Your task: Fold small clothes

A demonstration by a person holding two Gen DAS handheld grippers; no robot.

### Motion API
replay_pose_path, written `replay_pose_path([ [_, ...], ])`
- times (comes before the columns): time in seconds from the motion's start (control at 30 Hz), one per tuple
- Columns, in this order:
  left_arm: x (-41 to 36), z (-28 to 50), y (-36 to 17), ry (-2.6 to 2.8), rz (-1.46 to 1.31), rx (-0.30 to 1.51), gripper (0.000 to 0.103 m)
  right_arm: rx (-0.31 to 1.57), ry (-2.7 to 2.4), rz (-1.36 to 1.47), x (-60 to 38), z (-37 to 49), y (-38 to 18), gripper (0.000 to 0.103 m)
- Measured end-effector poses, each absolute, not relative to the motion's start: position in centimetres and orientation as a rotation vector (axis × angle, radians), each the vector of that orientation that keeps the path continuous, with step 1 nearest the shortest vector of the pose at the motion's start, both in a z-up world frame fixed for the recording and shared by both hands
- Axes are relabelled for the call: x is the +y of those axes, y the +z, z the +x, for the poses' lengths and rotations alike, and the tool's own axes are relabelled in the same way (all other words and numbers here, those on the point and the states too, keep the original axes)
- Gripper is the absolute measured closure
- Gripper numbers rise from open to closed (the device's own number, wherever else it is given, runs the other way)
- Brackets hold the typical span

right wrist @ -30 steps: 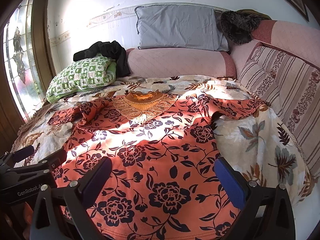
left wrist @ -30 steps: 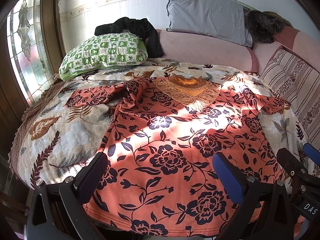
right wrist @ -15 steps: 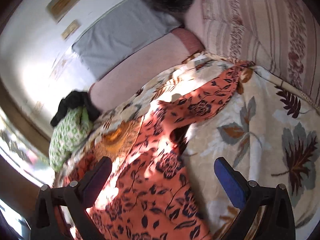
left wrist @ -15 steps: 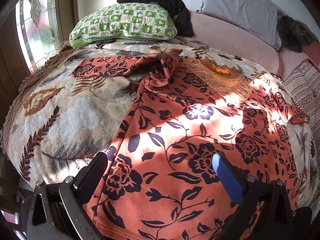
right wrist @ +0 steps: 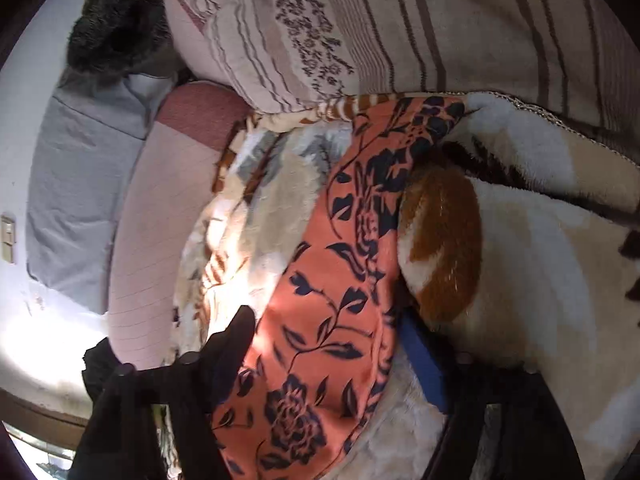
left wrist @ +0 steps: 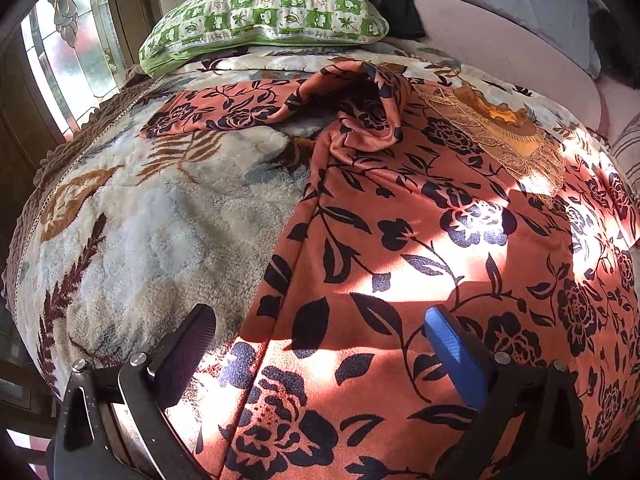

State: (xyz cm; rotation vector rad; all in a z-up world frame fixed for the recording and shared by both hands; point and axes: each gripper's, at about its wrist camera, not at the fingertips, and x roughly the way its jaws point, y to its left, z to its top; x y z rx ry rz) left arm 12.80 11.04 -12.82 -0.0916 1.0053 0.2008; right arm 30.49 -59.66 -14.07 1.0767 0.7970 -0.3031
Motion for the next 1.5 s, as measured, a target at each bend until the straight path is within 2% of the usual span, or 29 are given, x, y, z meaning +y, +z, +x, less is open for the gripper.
replay_pose_path([
  [0.03, 11.2, 12.8, -12.8, 0.202, -0.089, 1.001, 0.000, 0.821, -0.326, 1.032, -59.7, 31.4, -14.3, 0.073],
  [0.07, 11.6, 12.7, -12.7, 0.207, -0.093, 0.994, 0.000, 0.855, -0.343, 0.971, -59.4, 32.2, -14.1, 0.092],
  [0.1, 12.1, 12.6, -12.6, 0.213, -0.101, 0.986, 0.000, 0.863, -0.341, 0.916, -58.7, 32.8, -13.4, 0.098],
  [0.23, 14.5, 12.1, -12.4, 0.239, -0.173, 0.956, 0.000, 0.763, -0.171, 0.655, -51.1, 34.1, -5.4, 0.098],
  [0.37, 16.4, 10.6, -11.7, 0.249, -0.239, 0.921, 0.000, 0.633, 0.117, 0.467, -37.2, 33.0, 3.0, 0.098],
  [0.43, 17.3, 9.7, -11.1, 0.252, -0.252, 0.901, 0.000, 0.604, 0.252, 0.402, -29.4, 32.0, 4.8, 0.098],
  [0.5, 18.2, 8.9, -10.6, 0.263, -0.259, 0.881, 0.000, 0.615, 0.352, 0.377, -22.5, 31.2, 4.0, 0.097],
  [0.6, 19.8, 7.9, -10.6, 0.274, -0.285, 0.873, 0.000, 0.755, 0.457, 0.356, -13.6, 30.8, -1.8, 0.092],
  [0.63, 20.3, 7.7, -10.7, 0.276, -0.297, 0.878, 0.000, 0.834, 0.505, 0.315, -10.9, 30.8, -4.5, 0.075],
  [0.67, 20.7, 7.5, -10.9, 0.274, -0.308, 0.885, 0.000, 0.927, 0.529, 0.259, -8.7, 30.8, -7.5, 0.029],
  [0.7, 21.0, 7.4, -10.9, 0.271, -0.316, 0.889, 0.000, 1.004, 0.510, 0.215, -7.3, 30.3, -10.4, 0.013],
  [0.8, 21.2, 6.8, -10.8, 0.267, -0.313, 0.869, 0.000, 1.063, 0.465, 0.210, -8.0, 28.0, -14.5, 0.012],
  [0.97, 20.3, 7.7, -10.9, 0.249, -0.302, 0.876, 0.000, 0.955, 0.446, 0.355, -13.5, 27.4, -11.4, 0.012],
  [1.17, 19.9, 8.4, -11.3, 0.239, -0.303, 0.897, 0.000, 1.029, 0.587, 0.848, -16.0, 31.1, -12.7, 0.011],
  [1.33, 20.9, 9.5, -10.7, 0.227, -0.315, 0.895, 0.000, 1.111, 0.575, 1.029, -12.6, 34.4, -15.7, 0.011],
  [1.5, 24.7, 15.8, -9.1, 0.093, -0.500, 0.841, 0.000, 1.065, 0.571, 0.869, -11.2, 33.0, -13.9, 0.011],
])
